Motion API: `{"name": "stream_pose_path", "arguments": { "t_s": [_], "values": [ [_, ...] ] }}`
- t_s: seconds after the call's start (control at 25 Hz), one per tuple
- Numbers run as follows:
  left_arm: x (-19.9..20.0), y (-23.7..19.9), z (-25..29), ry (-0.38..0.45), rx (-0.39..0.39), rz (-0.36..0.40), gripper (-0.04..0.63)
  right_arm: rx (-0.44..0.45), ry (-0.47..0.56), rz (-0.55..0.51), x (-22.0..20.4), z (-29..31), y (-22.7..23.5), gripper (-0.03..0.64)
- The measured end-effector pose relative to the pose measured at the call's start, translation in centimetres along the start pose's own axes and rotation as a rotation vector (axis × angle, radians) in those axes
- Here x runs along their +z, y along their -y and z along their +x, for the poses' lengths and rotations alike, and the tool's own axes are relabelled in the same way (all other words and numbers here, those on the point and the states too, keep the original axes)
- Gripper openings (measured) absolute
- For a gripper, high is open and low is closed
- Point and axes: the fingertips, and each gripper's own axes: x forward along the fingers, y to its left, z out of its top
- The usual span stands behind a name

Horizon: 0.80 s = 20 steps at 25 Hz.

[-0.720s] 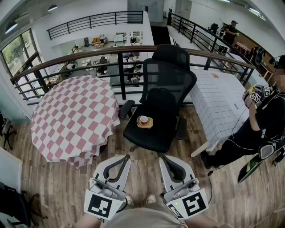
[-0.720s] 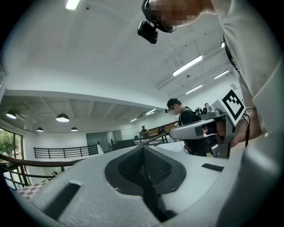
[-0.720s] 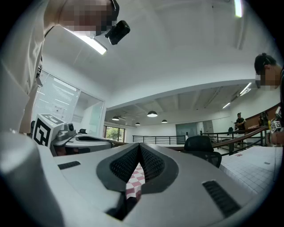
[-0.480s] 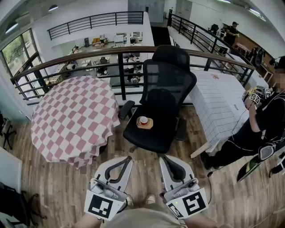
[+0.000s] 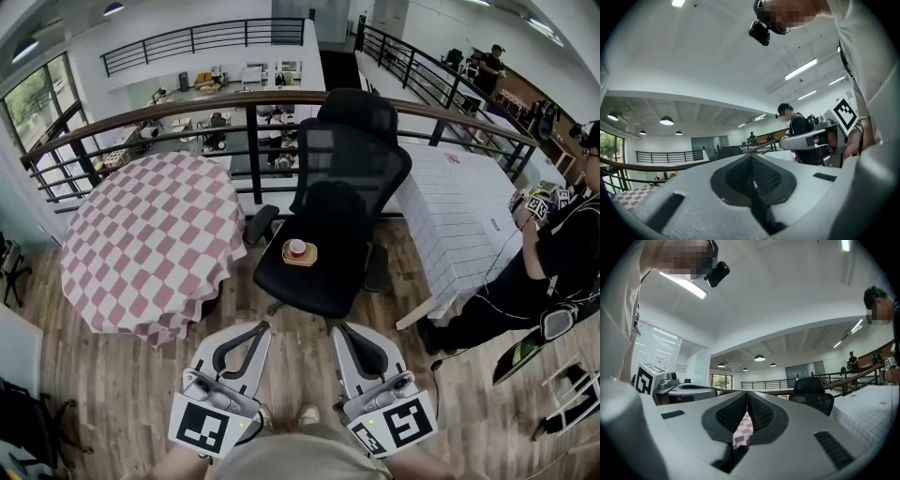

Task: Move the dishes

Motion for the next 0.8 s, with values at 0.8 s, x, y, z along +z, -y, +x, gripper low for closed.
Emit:
{"name": "stream_pose_path", "arguments": {
  "t_s": [0.8],
  "values": [
    [0.7,6.9,6.3,0.003,0.059,-0.029,0.014,0.05,0.023,0.002,-0.7,-3.5,8.2,0.021]
  ]
}}
